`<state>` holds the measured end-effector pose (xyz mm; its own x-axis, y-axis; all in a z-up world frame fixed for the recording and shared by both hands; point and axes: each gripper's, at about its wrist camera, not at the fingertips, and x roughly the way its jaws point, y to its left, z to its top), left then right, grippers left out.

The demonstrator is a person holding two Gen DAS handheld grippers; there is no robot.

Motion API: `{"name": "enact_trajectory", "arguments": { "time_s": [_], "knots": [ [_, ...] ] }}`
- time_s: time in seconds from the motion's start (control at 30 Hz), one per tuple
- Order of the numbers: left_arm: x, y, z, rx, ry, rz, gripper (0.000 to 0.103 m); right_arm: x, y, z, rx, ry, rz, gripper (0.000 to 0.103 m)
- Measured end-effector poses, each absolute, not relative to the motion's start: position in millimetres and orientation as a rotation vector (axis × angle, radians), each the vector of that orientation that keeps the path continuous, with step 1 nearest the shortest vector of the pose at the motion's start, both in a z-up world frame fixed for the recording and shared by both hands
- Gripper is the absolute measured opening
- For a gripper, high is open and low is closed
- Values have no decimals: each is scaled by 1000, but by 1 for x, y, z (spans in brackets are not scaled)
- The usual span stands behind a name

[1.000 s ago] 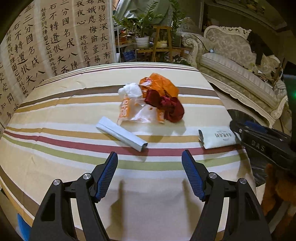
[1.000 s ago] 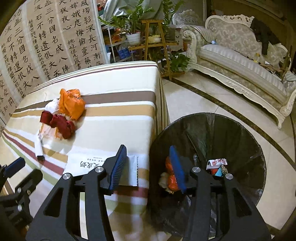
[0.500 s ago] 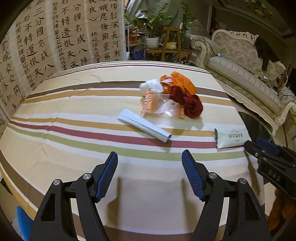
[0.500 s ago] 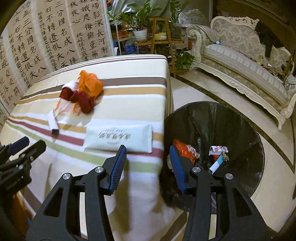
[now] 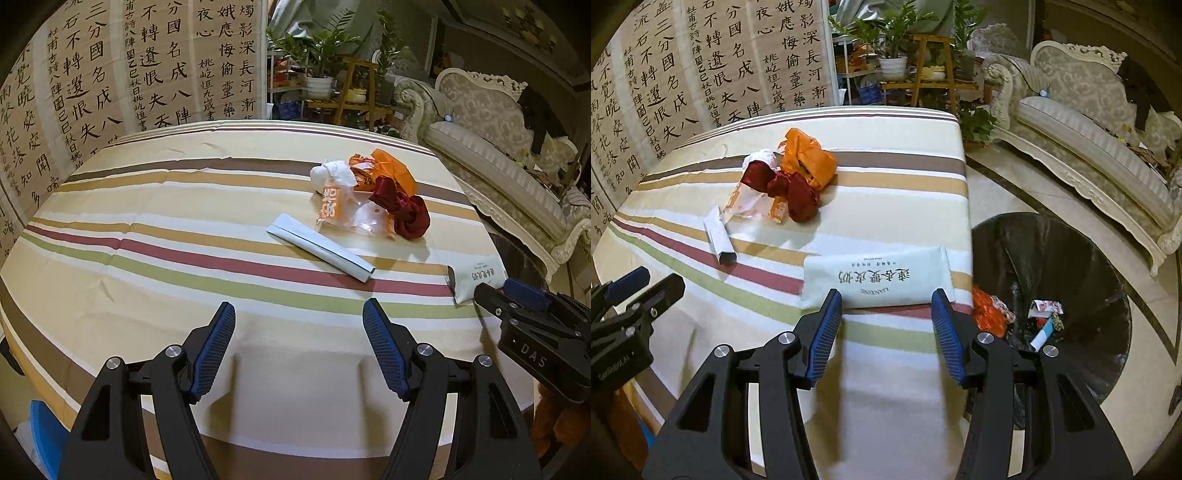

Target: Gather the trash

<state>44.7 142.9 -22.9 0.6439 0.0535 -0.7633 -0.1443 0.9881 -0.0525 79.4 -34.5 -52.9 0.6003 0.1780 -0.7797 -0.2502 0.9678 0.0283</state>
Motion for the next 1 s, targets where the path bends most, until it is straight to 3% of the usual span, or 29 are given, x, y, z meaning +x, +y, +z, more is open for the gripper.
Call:
{"name": "enact_trajectory", "arguments": {
  "time_s": [0.37, 0.5, 0.67, 1.0],
  "knots": [
    [50, 152, -28, -139, 874, 110, 70, 100, -9, -54, -83, 911, 287, 50],
    [52, 155, -29, -150, 876, 116, 70, 105, -5, -51, -57, 909, 295, 62],
    [54, 163, -30, -170, 879, 123, 70, 109, 5, -48, -47, 904, 309, 71],
    [57, 167, -31, -186, 881, 114, 70, 112, 20, -53, -131, 905, 281, 70]
  ]
}}
